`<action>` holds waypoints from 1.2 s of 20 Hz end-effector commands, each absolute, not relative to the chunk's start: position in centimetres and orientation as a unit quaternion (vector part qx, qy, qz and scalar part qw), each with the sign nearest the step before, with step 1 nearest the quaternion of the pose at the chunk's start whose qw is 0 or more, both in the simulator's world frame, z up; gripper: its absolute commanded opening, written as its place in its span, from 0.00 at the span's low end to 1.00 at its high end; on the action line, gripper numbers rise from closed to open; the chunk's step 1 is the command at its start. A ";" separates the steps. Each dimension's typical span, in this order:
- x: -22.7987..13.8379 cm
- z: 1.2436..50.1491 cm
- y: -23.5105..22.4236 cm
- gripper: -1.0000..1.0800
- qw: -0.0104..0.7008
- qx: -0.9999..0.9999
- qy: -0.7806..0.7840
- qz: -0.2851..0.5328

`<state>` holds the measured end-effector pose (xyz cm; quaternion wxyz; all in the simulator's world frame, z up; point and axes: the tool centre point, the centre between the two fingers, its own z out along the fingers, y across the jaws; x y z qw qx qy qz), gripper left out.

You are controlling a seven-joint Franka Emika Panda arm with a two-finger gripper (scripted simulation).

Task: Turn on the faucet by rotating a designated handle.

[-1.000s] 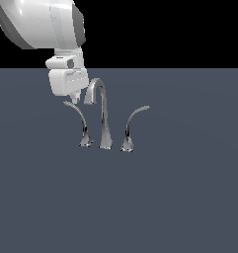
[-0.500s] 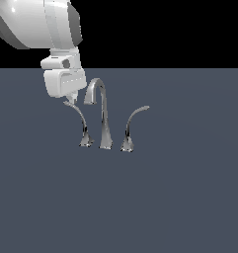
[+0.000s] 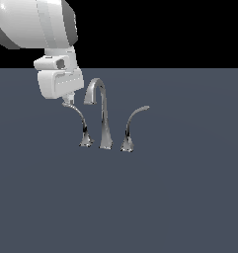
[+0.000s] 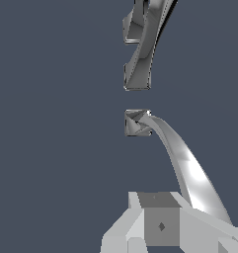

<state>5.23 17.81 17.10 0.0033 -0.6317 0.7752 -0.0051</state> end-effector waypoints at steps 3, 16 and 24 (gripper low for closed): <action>4.3 17.1 17.9 0.00 0.002 -0.633 0.774 -0.005; 0.7 17.1 17.9 0.00 0.000 -0.636 0.772 -0.001; -0.4 17.1 17.6 0.00 0.002 -0.637 0.770 -0.003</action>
